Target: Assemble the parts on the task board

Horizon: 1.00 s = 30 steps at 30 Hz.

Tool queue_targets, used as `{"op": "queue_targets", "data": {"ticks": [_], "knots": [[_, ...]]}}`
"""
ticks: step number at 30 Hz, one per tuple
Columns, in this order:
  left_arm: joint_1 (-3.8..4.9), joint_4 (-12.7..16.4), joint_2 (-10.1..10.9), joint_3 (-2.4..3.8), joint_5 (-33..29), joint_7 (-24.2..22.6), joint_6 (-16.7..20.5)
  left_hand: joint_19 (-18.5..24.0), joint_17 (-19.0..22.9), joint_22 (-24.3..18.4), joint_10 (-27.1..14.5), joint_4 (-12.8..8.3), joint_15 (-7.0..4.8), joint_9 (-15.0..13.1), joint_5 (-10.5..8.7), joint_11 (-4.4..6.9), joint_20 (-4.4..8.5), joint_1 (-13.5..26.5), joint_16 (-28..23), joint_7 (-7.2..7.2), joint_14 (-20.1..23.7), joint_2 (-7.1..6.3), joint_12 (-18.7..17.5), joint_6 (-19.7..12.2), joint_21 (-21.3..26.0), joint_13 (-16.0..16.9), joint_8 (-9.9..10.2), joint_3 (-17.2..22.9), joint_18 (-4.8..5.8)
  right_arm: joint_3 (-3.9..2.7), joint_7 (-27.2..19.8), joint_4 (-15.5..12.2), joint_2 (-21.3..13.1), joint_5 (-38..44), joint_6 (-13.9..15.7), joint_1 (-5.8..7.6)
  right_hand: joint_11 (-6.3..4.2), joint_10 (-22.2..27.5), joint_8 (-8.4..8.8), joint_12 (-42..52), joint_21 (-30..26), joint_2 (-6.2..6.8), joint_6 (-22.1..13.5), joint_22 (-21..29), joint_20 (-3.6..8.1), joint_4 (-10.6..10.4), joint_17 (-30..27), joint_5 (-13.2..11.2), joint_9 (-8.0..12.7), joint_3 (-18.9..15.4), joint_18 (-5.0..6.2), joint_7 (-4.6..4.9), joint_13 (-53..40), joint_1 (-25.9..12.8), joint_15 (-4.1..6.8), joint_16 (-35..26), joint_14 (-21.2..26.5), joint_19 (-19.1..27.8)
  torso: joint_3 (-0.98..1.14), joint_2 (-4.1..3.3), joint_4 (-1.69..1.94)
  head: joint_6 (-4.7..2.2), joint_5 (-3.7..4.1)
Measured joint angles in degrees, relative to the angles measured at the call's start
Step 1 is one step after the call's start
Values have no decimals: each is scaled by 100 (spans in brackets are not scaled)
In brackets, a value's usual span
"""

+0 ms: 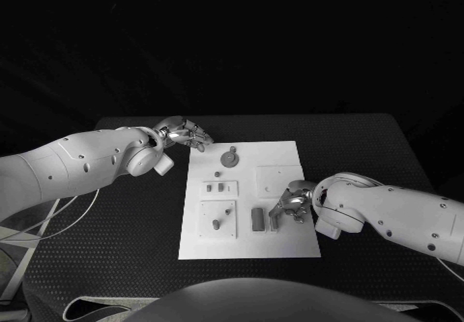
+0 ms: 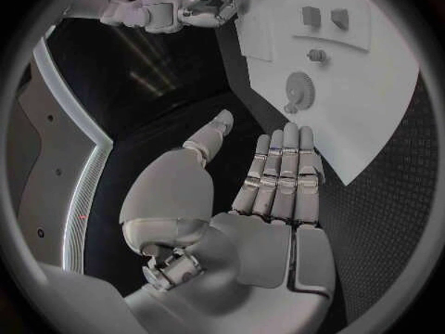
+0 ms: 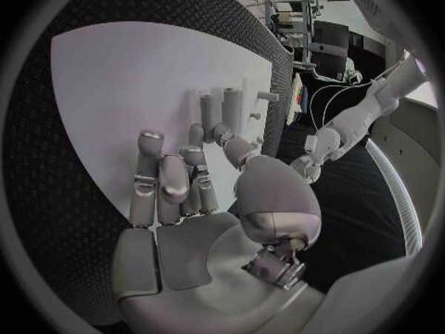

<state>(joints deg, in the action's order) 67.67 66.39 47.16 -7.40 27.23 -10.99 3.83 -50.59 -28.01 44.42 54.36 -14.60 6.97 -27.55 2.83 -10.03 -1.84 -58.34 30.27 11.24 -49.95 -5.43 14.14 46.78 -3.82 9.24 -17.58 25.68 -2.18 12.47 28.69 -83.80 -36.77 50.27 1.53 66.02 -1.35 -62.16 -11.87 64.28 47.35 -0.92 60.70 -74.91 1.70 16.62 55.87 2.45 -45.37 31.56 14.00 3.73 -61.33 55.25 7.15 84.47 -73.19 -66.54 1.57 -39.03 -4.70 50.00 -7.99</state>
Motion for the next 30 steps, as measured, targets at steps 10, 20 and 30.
{"op": "queue_targets", "data": {"ticks": [10, 20, 30], "knots": [[0, 0, 4, 0, 4, 3, -1, 0, -6, 0, -21, 0, 0, 5, 0, -20, 0, 0, -11, 0, 0, 0, 0, 0, 0, 0, 0, 0, 0, 0, -3, 42, 26, -1, 8, -31, 0, 0, 22, -1, 0, 0, 7, 0, -1, 8, -5, 21, -16, -8, 1, 7, 0, 0, -2, 0, 1, 0, 2, 0, 3, 0, -11], [0, 2, 6, 0, 7, 5, -4, 0, -9, 0, -21, 0, 0, 5, 0, -20, 0, 0, -11, 0, 0, 0, 0, 0, 0, -5, 0, 0, 0, 8, -7, 57, 42, -13, 8, -28, 0, 0, 2, -4, 0, 0, 9, 0, -10, 9, -21, 21, -16, -9, 1, 10, 5, 0, -4, 0, 2, -9, 1, -2, 1, 0, -19], [0, 4, 10, 0, 8, 9, -9, 22, -13, 1, -21, 0, 0, 5, 0, -20, 22, 0, -11, 0, 0, 0, 0, 0, 0, -4, 0, 0, 0, 11, -17, 61, 44, -25, -2, -27, 0, 0, 0, -4, 0, 0, 10, 0, -10, 9, -26, 20, -15, -9, 2, 10, 5, 0, -11, 0, 9, -9, 2, -3, 0, 0, -23]]}}
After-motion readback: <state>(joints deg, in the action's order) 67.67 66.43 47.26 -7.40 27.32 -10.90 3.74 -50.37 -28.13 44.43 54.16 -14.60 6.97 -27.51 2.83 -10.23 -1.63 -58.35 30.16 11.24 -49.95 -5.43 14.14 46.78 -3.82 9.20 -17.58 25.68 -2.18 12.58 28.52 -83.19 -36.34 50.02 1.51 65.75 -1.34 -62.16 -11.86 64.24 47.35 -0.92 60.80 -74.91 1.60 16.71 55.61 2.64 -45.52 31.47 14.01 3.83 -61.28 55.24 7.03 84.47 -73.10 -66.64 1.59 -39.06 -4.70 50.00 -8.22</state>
